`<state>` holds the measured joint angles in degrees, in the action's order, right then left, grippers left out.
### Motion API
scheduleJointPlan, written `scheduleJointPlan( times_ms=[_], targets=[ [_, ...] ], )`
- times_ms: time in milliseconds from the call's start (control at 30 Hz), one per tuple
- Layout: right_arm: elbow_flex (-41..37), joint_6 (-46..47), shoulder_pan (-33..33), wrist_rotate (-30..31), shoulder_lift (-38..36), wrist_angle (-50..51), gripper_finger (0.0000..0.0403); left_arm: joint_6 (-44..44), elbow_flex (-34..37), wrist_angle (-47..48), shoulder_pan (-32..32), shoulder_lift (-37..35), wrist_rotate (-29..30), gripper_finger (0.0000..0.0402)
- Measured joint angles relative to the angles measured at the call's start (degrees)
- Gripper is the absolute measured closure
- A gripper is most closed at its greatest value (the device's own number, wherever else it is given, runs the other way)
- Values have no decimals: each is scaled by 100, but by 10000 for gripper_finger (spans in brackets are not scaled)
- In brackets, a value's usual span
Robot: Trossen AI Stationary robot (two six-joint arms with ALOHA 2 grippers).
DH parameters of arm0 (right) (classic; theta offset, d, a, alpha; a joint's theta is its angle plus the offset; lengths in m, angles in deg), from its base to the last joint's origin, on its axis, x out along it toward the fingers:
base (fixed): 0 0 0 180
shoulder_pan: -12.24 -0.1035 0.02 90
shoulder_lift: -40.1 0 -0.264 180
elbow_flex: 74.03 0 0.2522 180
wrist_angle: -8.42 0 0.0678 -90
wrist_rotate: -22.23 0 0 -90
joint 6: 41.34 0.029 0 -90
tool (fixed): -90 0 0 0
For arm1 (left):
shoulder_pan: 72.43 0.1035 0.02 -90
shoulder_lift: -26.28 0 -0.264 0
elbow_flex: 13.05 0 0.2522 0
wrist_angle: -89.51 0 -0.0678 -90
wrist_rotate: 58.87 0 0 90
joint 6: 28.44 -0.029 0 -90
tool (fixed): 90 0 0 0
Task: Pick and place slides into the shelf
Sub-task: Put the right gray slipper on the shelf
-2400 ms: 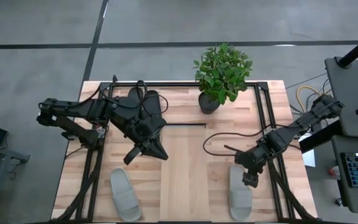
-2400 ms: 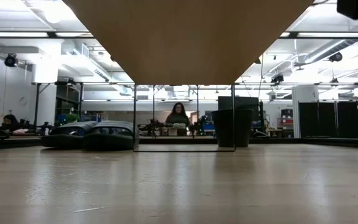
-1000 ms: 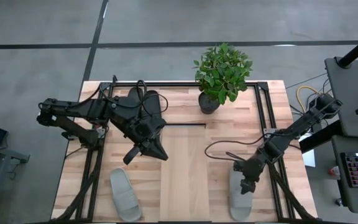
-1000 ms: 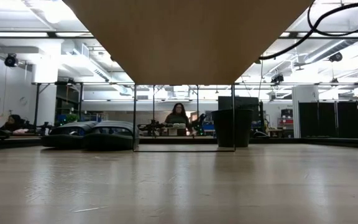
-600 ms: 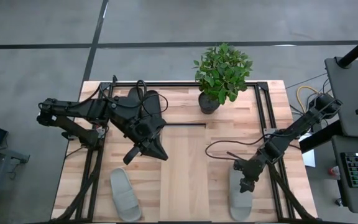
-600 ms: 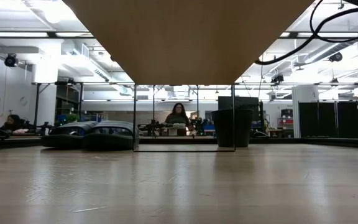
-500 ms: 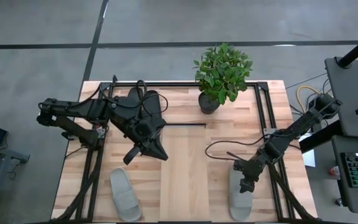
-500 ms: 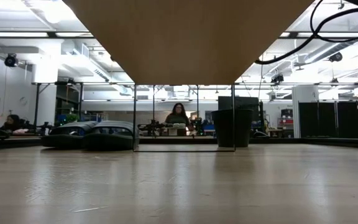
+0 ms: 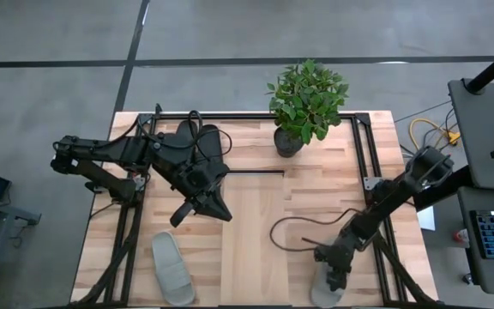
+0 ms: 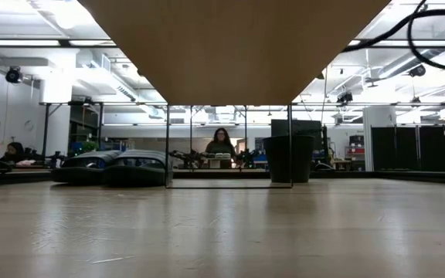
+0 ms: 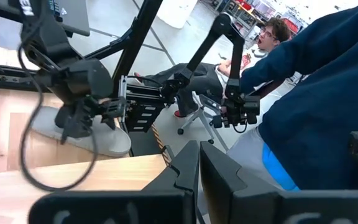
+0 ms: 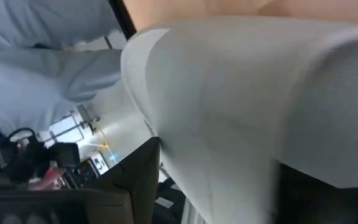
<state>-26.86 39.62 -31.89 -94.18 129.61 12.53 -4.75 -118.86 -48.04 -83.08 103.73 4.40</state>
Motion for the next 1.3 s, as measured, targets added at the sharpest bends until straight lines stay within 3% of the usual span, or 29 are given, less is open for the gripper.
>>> scheduleJointPlan(
  times_ms=[333,1033,1300],
  targets=[
    [280,125,-136,81,399,-260,245,-2,0,1,0,9,-1,402],
    [275,-84,-139,145,366,-255,381,-4,0,1,0,9,-1,402],
    [273,-94,-136,227,366,-240,392,-7,0,1,0,9,-1,402]
  ],
)
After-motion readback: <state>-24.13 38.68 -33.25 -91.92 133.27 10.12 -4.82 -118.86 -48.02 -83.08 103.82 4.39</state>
